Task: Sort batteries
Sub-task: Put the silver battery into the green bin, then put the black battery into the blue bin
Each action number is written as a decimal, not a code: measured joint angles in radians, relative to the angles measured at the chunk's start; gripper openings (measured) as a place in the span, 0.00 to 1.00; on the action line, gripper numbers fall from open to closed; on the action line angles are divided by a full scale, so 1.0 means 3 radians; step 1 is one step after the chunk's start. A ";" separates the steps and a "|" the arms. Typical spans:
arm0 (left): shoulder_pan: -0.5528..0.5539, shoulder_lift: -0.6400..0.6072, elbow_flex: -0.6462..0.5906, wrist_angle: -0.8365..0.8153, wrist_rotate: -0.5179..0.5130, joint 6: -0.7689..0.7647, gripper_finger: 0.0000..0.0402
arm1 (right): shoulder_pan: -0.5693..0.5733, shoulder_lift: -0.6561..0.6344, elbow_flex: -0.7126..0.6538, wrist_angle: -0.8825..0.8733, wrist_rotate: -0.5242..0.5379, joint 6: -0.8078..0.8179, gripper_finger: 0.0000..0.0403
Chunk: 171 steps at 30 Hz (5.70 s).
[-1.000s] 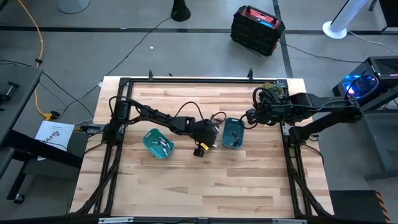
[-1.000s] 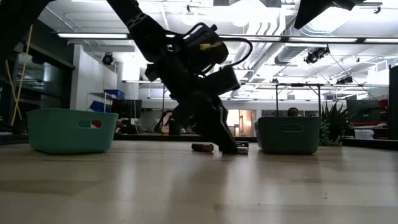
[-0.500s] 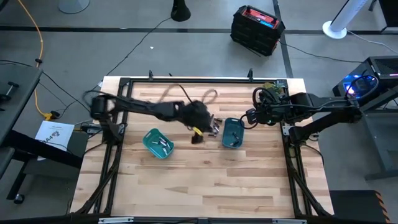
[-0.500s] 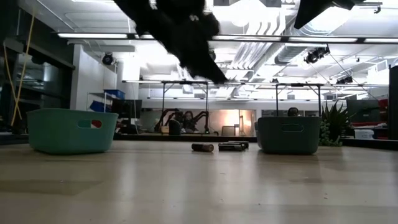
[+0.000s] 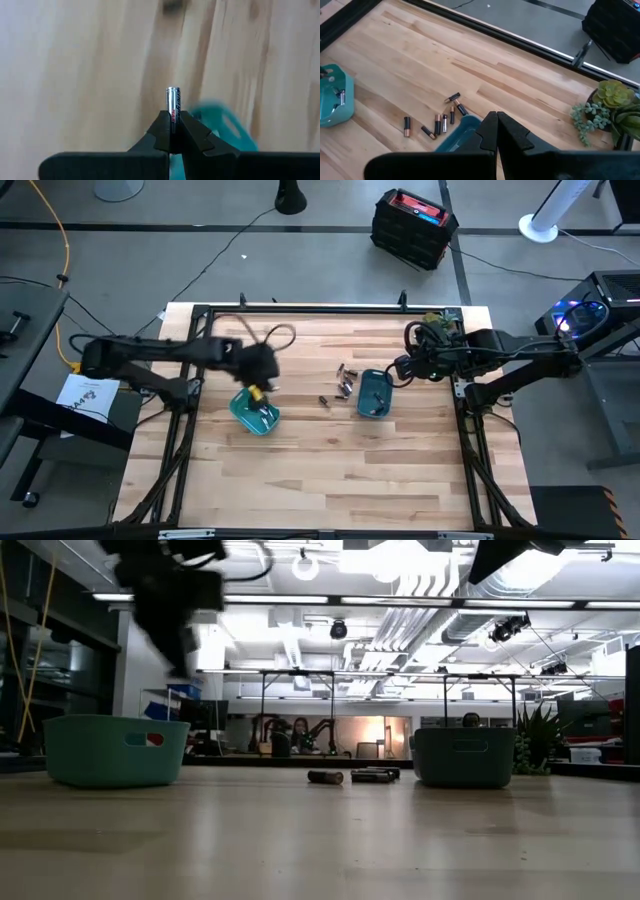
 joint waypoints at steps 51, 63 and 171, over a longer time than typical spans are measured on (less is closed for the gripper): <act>-0.0575 -0.1032 -0.1035 0.1220 0.0051 -0.2186 0.49 | -0.1684 0.2322 -0.0666 0.2493 -0.2597 -0.2924 0.33; -0.0574 -0.1030 -0.1035 0.1378 -0.0182 -0.2125 0.49 | -0.1635 0.2530 -0.0658 0.2503 -0.2287 -0.3110 0.20; 0.0073 -0.1047 -0.1035 0.2699 -0.0150 -0.1596 0.49 | -0.1265 0.2594 0.0125 0.1726 -0.1562 -0.2085 0.03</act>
